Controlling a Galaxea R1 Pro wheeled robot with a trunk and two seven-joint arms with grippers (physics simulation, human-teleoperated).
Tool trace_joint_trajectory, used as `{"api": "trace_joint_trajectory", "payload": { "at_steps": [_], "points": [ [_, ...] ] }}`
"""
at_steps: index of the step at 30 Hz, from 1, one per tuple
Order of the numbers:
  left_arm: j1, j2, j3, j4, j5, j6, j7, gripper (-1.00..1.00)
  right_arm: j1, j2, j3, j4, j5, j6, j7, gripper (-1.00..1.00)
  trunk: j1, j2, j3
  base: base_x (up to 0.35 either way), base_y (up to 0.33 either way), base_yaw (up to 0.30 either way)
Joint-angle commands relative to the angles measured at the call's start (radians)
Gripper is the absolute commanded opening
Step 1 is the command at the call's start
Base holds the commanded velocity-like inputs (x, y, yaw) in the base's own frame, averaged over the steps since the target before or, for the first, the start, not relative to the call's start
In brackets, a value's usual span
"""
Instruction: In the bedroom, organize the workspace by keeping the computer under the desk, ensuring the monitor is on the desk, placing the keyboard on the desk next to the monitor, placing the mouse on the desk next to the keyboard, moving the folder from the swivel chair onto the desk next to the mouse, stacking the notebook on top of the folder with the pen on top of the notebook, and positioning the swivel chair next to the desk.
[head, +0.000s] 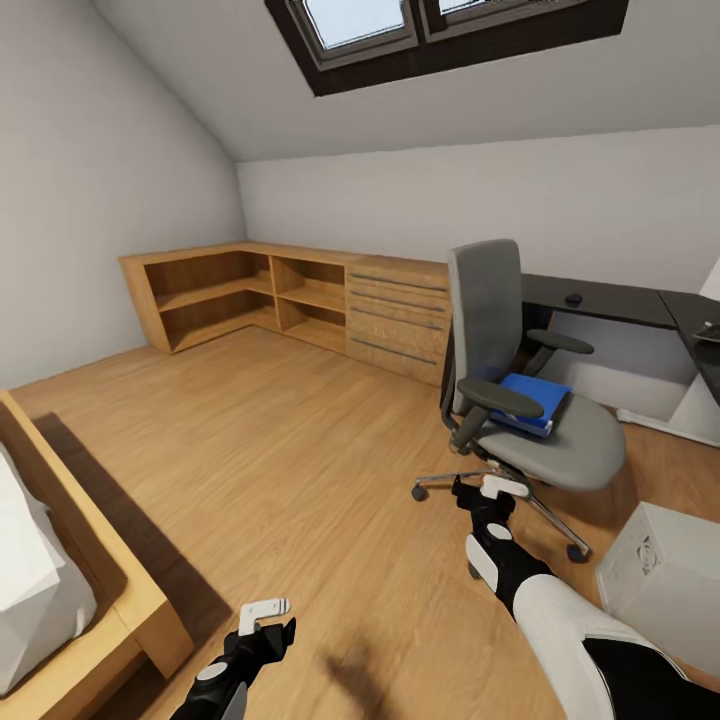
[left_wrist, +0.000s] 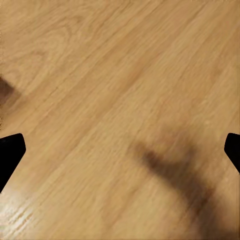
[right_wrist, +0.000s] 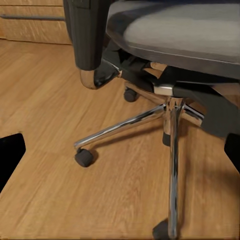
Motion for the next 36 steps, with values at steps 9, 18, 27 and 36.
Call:
{"api": "trace_joint_trajectory", "payload": {
  "at_steps": [9,18,27,36],
  "points": [
    [0.0,0.001,-0.003,-0.001,0.01,0.005,0.006,1.0,-0.001,-0.003,-0.011,0.003,-0.032,0.026,0.002,1.0,-0.035,0.063,0.027,0.0,0.0,0.0],
    [0.0,0.001,-0.003,-0.001,0.01,0.005,0.008,1.0,0.002,0.0,-0.012,0.007,-0.058,0.019,0.004,1.0,-0.062,0.112,0.049,0.0,0.0,0.0],
    [0.0,0.001,-0.003,0.002,0.01,0.005,0.007,1.0,0.002,0.001,-0.012,0.008,-0.061,0.017,0.004,1.0,-0.062,0.112,0.054,0.0,0.0,-0.101],
    [0.0,0.001,-0.003,0.009,0.01,0.005,0.007,1.0,0.002,0.001,-0.012,0.008,-0.061,0.016,0.005,1.0,-0.062,0.112,0.062,0.0,0.0,-0.199]
  ]
}}
